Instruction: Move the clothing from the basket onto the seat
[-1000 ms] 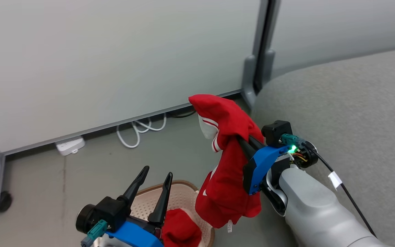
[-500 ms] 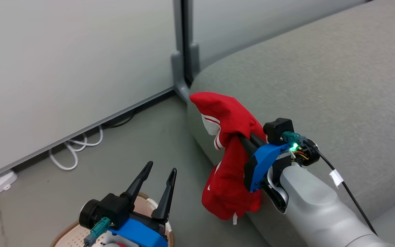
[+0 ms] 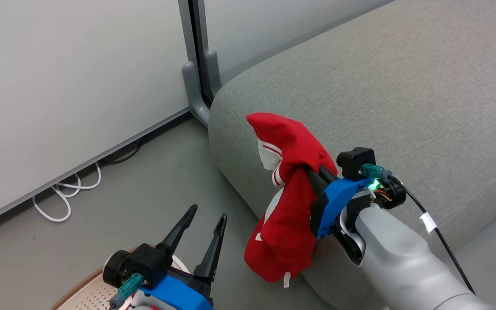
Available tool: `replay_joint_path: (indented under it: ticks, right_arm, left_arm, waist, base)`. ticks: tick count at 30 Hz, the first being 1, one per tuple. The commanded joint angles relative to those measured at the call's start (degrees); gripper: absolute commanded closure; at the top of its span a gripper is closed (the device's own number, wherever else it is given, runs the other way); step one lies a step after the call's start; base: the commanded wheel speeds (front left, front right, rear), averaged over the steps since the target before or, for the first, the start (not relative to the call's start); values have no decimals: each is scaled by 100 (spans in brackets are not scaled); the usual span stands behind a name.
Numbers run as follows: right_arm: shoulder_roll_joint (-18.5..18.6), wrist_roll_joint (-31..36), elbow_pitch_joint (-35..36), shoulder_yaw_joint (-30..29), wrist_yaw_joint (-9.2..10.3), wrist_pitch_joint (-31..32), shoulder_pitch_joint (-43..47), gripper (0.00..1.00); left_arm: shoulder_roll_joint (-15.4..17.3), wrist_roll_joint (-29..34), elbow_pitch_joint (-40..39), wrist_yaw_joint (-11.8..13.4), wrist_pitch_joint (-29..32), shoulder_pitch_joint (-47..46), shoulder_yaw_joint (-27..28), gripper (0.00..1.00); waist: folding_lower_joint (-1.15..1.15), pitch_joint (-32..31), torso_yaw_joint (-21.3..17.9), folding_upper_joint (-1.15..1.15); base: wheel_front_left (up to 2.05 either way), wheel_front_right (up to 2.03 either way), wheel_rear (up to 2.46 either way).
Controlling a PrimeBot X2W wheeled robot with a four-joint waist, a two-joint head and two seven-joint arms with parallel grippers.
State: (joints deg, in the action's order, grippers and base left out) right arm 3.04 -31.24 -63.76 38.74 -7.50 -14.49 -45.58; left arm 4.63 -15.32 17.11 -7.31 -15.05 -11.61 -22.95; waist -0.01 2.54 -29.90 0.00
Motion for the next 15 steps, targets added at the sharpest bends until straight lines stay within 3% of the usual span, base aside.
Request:
replay_joint_path:
  ticks: [1, 7, 12, 15]
  right_arm:
    - [13, -68, 1, -57, 2, -26, -129, 100]
    - [399, -159, -85, -361, 2, 91, -943, 100]
    - [1061, -36, -299, -724, 2, 64, -1998, 100]
    - [1638, 122, -490, -956, 2, 28, -2608, 100]
  left_arm:
    - [73, -2, 1, -22, -19, -83, 3, 0]
    - [193, 88, -117, -23, -19, -314, -43, 0]
    - [367, 134, -204, -23, -19, -684, -203, 0]
    - [434, 150, -265, -23, -19, -991, -382, 0]
  waist:
    - [1, 79, 52, 0]
    - [1, 578, 260, 0]
    - [1, 1171, 574, 0]
    - [1, 1598, 838, 0]
  base:
    - [0, 0, 0]
    - [0, 0, 0]
    - [0, 0, 0]
    - [0, 0, 0]
